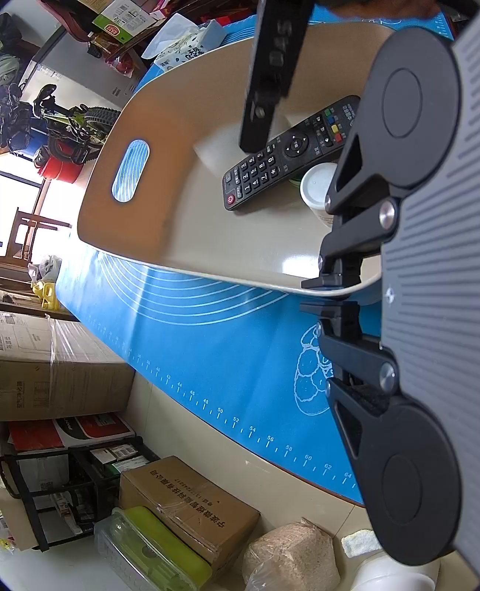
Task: Organize rigid objects
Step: 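Carry the tape roll into the basket and open the right gripper, then move the right gripper to the yellow toy piece and grasp it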
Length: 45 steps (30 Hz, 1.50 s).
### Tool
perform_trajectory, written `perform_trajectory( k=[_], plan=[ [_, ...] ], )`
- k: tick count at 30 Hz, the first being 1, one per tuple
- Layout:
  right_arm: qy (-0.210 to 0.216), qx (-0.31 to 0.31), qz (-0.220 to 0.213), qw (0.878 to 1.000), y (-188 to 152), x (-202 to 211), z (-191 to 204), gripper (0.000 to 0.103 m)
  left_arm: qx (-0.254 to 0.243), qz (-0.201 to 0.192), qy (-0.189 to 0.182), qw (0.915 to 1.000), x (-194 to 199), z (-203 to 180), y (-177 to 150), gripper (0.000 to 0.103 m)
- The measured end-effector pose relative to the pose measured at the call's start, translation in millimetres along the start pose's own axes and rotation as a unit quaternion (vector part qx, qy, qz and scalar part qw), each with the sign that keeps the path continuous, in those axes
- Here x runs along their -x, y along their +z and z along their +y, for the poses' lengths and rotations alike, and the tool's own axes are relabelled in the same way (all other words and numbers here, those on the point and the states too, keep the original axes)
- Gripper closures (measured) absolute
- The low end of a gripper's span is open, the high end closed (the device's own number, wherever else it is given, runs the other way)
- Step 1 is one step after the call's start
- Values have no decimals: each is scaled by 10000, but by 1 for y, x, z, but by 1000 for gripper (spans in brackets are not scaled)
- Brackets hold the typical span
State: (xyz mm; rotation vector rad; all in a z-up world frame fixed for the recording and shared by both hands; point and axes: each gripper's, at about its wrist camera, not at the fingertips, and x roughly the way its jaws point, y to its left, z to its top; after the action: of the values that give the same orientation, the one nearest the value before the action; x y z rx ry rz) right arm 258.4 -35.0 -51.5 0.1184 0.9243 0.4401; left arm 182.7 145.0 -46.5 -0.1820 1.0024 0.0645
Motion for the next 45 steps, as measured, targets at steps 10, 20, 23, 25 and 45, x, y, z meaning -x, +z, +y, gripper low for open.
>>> perform_trajectory(
  k=[10,20,23,25,45],
  plan=[
    [-315,40,-844,9959,6,64,-29,35,11,-2,-7,10000,1,0,0,97],
    [-1265,-87,-927,9876,-9,82,-105,34,6,-3,0,10000,1,0,0,97],
    [-1465,43,-896,9851,-19,75,-120,34,6,-3,1,10000,1,1,0,97],
    [-1565,44,-805,9844,-24,67,-127,34,5,-4,2,10000,1,1,0,97],
    [-2144,-26,-481,9756,-31,0,-171,39,24,2,6,10000,-1,0,-1,97]
  ],
)
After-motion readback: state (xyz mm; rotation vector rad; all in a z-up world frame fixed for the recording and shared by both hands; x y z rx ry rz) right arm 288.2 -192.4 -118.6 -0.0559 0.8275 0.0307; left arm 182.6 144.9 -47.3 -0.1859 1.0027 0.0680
